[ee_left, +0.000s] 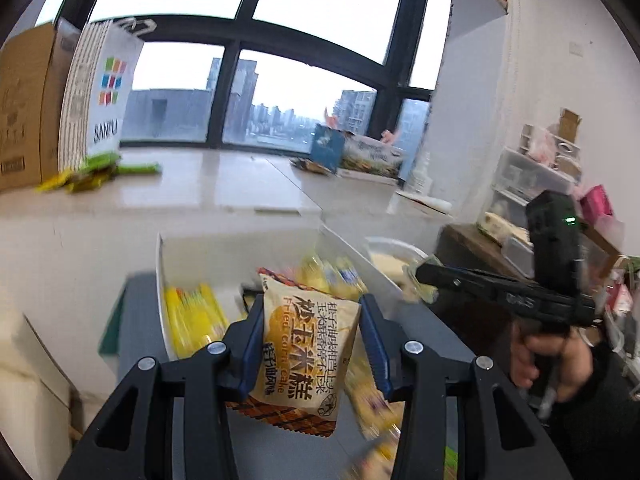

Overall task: Organize snacks
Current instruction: 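Carry both items into the white box and open both tools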

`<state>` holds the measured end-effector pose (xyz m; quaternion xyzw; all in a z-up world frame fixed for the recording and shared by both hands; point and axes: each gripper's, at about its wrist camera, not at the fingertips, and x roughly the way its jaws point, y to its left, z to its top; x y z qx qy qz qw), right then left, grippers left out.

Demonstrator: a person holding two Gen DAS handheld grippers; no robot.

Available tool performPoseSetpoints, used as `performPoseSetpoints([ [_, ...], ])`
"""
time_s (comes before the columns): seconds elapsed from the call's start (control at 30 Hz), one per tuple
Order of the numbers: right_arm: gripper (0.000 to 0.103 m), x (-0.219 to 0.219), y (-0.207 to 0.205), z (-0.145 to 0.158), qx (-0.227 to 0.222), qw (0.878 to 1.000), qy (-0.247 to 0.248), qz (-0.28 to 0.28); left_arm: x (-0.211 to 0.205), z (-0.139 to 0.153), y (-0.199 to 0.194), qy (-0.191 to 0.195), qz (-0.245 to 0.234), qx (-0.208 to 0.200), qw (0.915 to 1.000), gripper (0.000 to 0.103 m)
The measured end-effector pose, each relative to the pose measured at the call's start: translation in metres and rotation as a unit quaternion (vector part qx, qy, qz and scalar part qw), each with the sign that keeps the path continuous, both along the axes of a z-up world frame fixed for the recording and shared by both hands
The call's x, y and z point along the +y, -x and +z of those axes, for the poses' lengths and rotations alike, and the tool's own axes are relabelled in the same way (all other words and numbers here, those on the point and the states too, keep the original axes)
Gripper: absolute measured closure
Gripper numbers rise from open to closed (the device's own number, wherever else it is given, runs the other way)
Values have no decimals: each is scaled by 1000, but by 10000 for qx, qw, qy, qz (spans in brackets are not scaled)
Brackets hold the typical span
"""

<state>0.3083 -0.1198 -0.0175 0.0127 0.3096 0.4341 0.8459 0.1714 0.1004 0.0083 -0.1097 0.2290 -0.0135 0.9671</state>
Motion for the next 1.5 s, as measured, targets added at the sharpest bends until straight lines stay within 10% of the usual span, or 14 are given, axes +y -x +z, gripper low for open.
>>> performPoseSetpoints([
  [0.33, 66, 86, -60, -6, 532, 9980, 294, 145, 42, -25, -86, -266, 297, 788, 9961, 45],
  [0.4, 9, 90, -68, -10, 682, 9971, 321, 126, 47, -32, -89, -303, 559, 864, 9942, 10],
  [0.43, 0, 87, -69, -10, 631, 9974, 338, -35, 50, -33, -87, -187, 598, 809, 9947, 0],
  [1.07, 0, 10, -1, 15, 33, 9996, -265, 2, -3, -26, -8, -431, 347, 595, 9967, 0],
  [1.5, 0, -85, 113, -36, -48, 9992, -126, -366, -66, -48, 92, -140, 65, 637, 9978, 0],
])
